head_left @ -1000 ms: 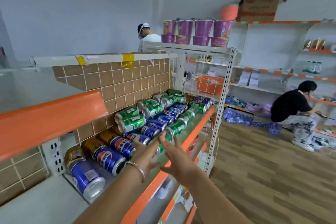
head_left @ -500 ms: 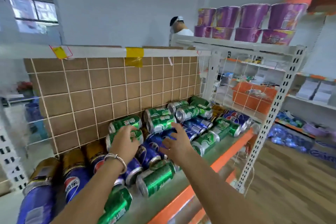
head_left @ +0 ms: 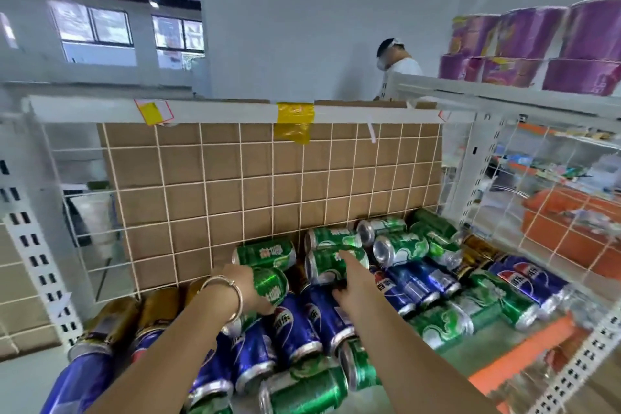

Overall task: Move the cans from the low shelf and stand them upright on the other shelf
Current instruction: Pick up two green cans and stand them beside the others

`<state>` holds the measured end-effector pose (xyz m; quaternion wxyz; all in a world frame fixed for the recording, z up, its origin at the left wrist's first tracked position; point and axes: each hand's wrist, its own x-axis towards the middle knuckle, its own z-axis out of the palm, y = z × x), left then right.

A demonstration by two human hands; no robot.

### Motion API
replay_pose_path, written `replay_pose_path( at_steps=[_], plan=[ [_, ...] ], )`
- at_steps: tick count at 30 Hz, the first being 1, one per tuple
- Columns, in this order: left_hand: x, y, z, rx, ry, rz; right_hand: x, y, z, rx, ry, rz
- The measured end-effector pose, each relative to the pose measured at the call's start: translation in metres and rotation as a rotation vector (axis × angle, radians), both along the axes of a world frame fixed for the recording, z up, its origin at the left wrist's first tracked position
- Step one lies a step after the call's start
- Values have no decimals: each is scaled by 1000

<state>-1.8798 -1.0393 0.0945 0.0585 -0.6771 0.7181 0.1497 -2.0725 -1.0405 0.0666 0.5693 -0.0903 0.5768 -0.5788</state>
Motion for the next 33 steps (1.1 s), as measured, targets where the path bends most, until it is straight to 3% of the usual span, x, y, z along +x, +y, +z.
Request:
replay_pose_path(
  at_steps=[3, 9, 16, 20, 25, 33],
  plan=[
    [6, -3, -8, 170, 248, 72, 7, -11, -5, 36, 15, -56],
    [13, -2, -23, 192, 621, 161, 17, -16, -7, 24, 92, -119],
    [30, 20, -27, 151, 1067, 313, 22, 4, -8, -7, 265, 70],
    [33, 32, -29, 169, 1404, 464, 40, 30, -1, -164, 420, 308],
    [45, 51, -23, 101, 1511, 375, 65, 60, 12, -354, 577, 543],
    [82, 101, -10, -78, 1544, 83, 104, 112, 28, -530, 450, 630]
  ],
)
